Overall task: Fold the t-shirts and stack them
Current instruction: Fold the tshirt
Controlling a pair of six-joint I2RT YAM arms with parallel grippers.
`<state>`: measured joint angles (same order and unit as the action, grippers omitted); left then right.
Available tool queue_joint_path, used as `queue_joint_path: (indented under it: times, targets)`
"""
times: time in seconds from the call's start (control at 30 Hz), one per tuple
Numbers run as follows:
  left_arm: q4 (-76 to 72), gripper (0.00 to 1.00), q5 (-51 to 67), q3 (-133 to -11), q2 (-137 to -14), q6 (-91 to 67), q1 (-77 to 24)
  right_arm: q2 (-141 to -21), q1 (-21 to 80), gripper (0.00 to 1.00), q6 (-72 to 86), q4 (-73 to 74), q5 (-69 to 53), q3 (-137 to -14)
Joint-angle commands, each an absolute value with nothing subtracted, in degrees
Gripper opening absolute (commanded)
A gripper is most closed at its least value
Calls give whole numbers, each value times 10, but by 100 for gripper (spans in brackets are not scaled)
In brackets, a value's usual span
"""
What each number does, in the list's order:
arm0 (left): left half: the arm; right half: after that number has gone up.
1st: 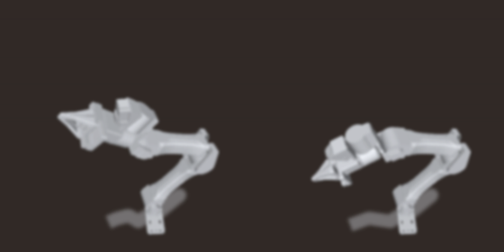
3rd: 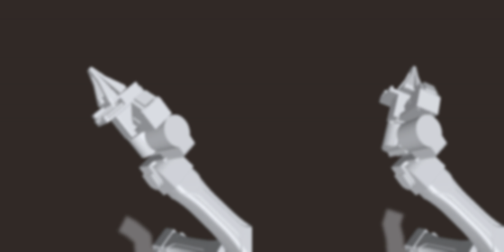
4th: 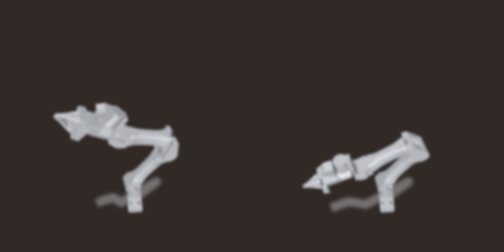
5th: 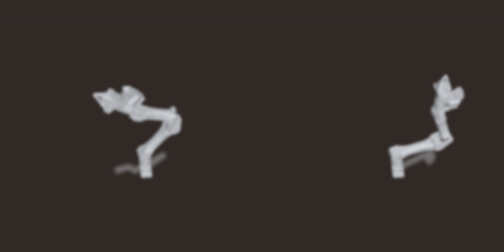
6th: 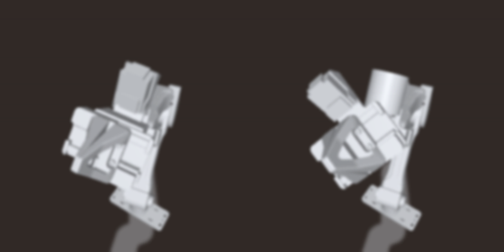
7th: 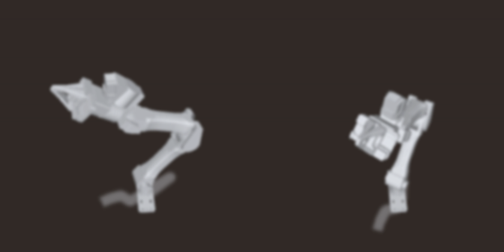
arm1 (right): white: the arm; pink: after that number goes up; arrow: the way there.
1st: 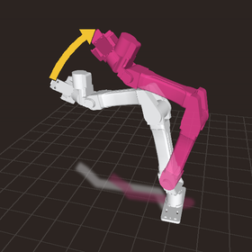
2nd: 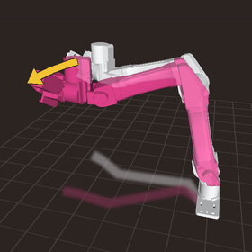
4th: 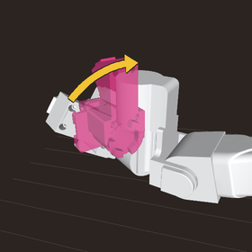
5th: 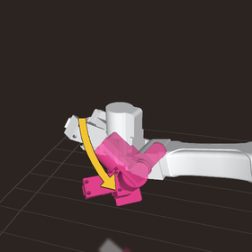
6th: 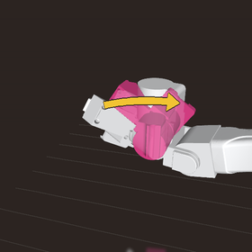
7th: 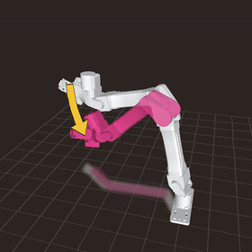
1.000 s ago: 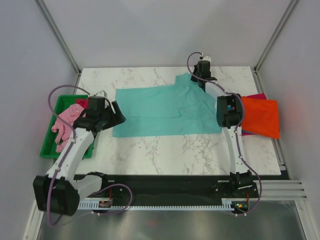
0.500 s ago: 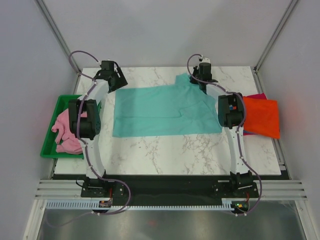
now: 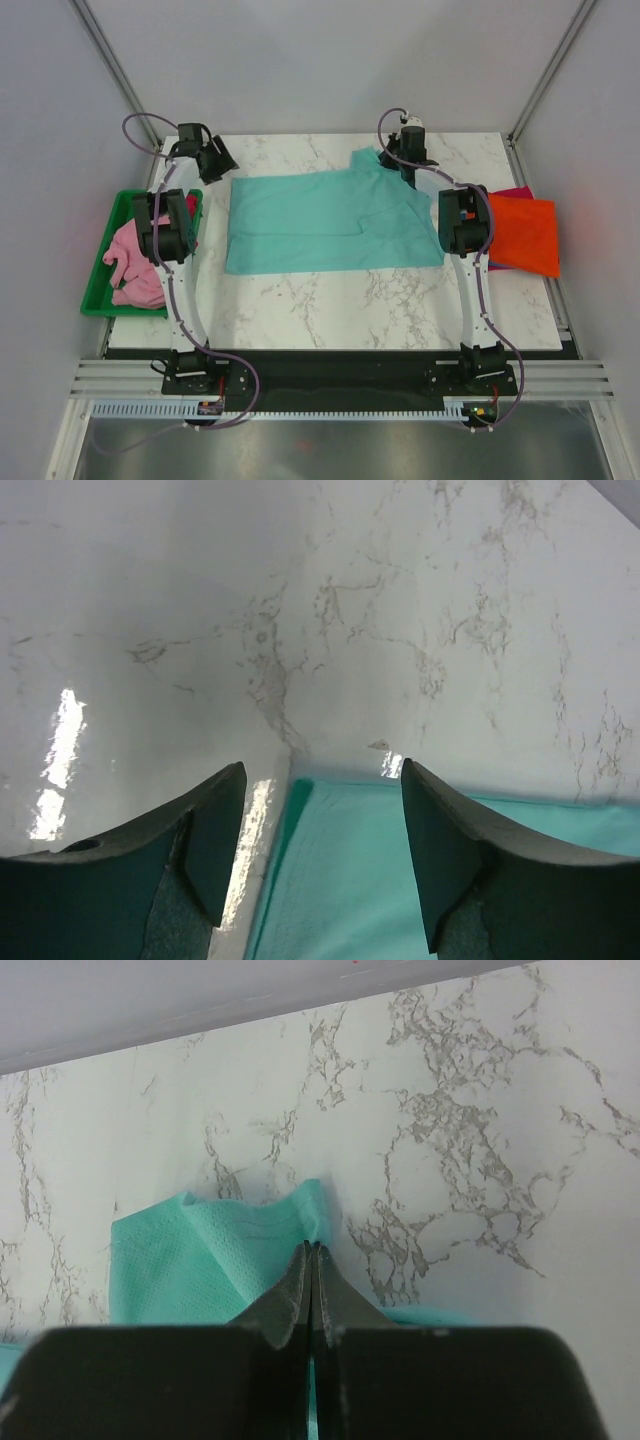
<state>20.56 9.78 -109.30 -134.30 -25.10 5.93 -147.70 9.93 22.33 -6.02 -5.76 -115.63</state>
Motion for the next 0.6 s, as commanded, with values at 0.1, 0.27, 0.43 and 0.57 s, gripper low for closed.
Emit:
queue_joint_path:
  times: [0.1,0.27,0.43,0.57]
  targets:
    - [204,68,137,-1112,-1355,-232,47,-1445,94,0,236,-77,-72,-1151]
    - [230,65,123,-1104,-1357,-247,46,-1447,91,0,240,-77,-74,-1150]
    - [239,59,119,-1103,-1356,-243,40,-1449,90,0,243,-77,-78,-1151]
    - [245,50,116,-1112,-1360,-238,38,-1450,88,0,246,-77,-81,-1150]
